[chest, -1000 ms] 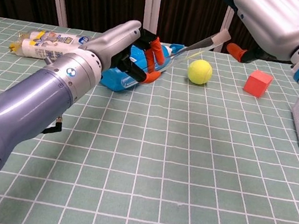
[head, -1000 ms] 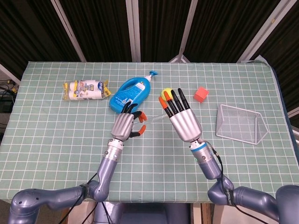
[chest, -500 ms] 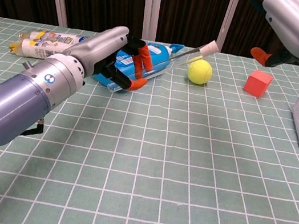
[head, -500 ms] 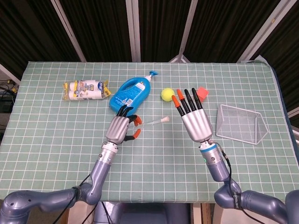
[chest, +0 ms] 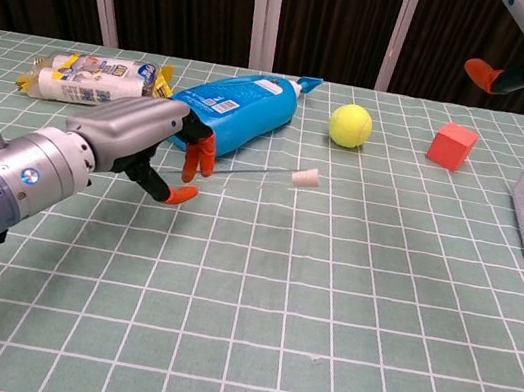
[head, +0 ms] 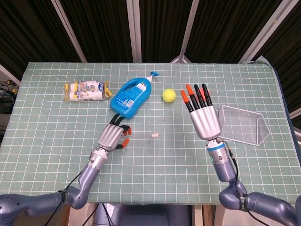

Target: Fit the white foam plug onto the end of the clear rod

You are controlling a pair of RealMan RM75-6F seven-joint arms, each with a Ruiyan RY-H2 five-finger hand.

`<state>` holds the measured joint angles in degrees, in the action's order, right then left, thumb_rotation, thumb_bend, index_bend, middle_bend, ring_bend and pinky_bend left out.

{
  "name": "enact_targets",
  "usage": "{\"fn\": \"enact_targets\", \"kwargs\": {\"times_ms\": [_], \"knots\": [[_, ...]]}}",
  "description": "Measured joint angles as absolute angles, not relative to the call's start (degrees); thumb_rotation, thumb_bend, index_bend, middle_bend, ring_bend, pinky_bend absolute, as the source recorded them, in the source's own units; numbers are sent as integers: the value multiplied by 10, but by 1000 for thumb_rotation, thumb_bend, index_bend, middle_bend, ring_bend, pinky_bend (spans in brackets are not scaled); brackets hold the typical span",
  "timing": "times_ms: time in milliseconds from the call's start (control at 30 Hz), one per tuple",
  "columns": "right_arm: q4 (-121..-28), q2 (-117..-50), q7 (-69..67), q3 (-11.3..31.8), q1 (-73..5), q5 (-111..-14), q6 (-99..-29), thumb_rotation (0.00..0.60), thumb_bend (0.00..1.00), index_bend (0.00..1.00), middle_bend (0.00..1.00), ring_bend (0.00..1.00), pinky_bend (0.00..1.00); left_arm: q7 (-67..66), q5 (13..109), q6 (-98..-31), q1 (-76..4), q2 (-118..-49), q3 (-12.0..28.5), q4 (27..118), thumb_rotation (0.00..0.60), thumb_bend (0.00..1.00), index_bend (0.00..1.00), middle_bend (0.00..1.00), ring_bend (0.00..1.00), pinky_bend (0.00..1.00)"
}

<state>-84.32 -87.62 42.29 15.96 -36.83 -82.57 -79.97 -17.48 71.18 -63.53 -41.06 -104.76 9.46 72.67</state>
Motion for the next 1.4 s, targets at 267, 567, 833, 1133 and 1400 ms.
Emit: {"fn": "enact_targets", "kwargs": {"times_ms": [267,567,833,1133,1400], "knots": [[-862,-868,420,160,-363,-822,-802,600,391,6,32,0,17,-253,665,-599,-408,-1021,88,746,600,671,563,586,136,6],[-878,-862,424,155,-354,-820,-809,600,390,6,32,0,17,-320,617,-579,-410,-993,86,786,600,650,490,446,133,0],[-897,-856,427,150,-343,-818,-817,600,391,6,32,0,17,-343,589,-580,-408,-968,87,825,600,458,307,304,94,0],[-954,-834,425,131,-308,-817,-839,600,390,6,31,0,17,-344,577,-618,-388,-914,90,915,600,396,251,241,70,0],[-1012,-789,381,84,-242,-820,-873,600,387,6,32,0,17,-283,632,-697,-327,-839,73,992,600,254,155,121,8,0]]}}
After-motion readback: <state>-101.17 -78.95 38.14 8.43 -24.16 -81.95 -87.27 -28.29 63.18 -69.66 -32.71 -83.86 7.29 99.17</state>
